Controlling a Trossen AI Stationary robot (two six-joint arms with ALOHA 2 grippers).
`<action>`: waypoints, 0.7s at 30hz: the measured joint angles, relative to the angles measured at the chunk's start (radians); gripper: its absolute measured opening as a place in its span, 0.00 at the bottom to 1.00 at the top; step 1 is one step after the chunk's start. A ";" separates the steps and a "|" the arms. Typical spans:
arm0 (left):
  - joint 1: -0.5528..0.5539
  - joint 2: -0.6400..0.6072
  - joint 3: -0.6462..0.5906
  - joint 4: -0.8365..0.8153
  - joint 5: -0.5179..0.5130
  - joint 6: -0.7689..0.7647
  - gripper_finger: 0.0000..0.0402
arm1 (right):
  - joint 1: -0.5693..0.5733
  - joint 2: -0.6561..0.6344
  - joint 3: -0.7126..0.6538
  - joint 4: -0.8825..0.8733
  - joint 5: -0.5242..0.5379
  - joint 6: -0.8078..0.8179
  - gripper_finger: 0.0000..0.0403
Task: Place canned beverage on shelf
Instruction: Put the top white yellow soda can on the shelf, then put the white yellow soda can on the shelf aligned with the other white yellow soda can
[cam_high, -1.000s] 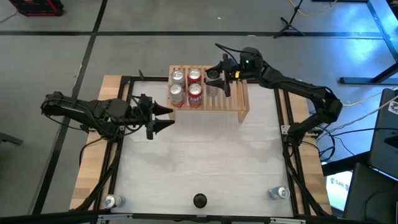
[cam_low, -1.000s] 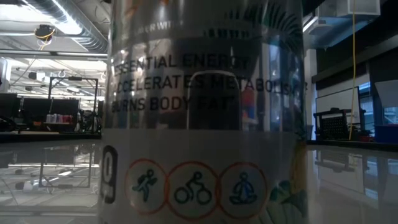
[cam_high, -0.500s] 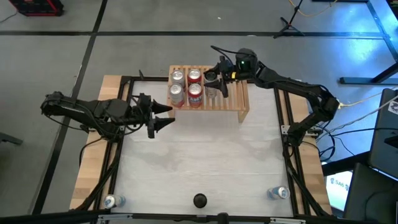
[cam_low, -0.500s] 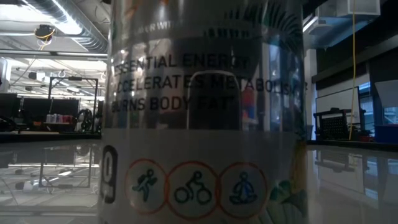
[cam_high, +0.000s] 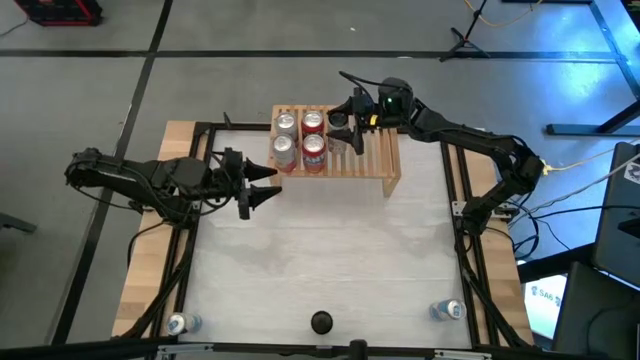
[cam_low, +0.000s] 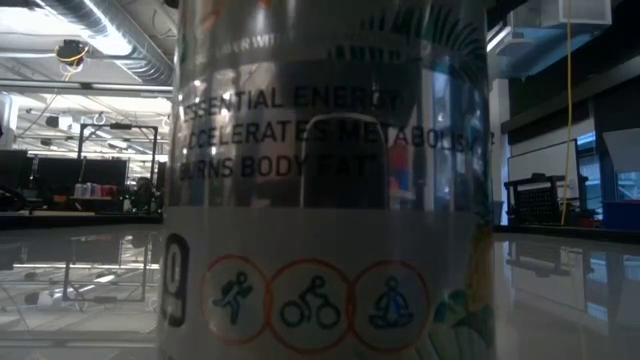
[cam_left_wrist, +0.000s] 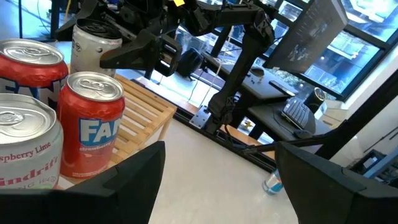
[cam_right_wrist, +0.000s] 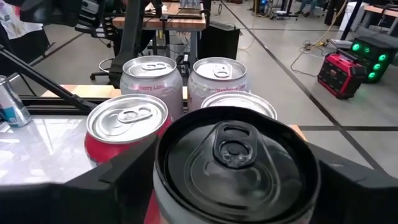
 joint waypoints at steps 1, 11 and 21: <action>0.002 0.000 0.000 0.000 0.001 0.000 0.75 | 0.000 0.000 0.000 -0.001 0.000 0.000 0.78; 0.002 0.000 0.000 0.000 0.002 -0.001 0.75 | 0.000 -0.049 0.000 0.013 0.038 0.001 0.82; 0.001 0.000 0.000 -0.001 0.044 -0.002 0.75 | 0.001 -0.144 0.030 0.053 0.053 0.103 0.82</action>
